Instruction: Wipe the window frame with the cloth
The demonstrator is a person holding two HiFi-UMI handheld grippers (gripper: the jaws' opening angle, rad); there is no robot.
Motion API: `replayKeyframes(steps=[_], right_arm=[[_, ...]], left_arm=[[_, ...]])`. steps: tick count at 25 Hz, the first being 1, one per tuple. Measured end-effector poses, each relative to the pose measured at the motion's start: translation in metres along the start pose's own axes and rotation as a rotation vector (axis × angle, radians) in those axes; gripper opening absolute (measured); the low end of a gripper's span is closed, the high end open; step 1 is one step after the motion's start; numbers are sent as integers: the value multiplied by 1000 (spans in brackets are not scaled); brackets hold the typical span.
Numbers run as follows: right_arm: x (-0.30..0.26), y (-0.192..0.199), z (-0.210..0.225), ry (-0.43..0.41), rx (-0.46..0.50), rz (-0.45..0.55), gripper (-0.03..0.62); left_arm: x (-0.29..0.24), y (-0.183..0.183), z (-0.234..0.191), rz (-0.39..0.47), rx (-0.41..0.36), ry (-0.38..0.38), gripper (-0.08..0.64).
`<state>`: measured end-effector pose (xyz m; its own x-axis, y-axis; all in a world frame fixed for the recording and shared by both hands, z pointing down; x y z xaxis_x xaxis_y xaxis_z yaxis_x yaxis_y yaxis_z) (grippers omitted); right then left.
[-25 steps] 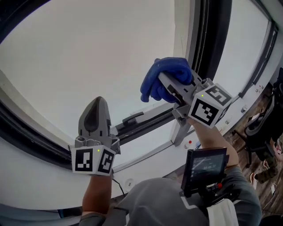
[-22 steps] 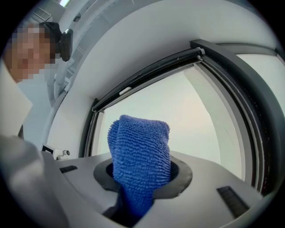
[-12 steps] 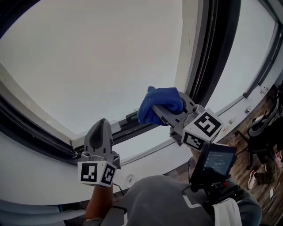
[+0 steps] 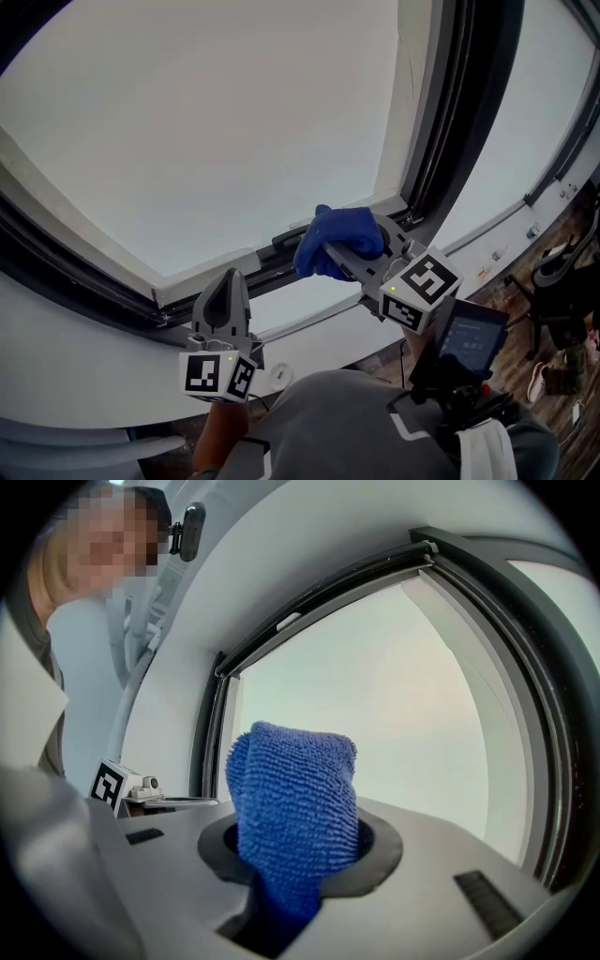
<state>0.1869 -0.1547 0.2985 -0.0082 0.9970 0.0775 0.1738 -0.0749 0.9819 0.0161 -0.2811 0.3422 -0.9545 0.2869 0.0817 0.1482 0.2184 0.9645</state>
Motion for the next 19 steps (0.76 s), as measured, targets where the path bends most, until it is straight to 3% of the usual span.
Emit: replayKeyframes(steps=[19], right_arm=[[0,1,0,-29,19,1,127]], left_arm=[[2,4,-1,0,7,-32,9]])
Point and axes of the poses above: the fingertips, and each gripper's own axes: x backward along the fingers, z to its right, y out of its underside, the point moved 5 cm from there along x, backward along the fingers, and after that the axes turned 12 degrees about x, right-handed, at the moved point
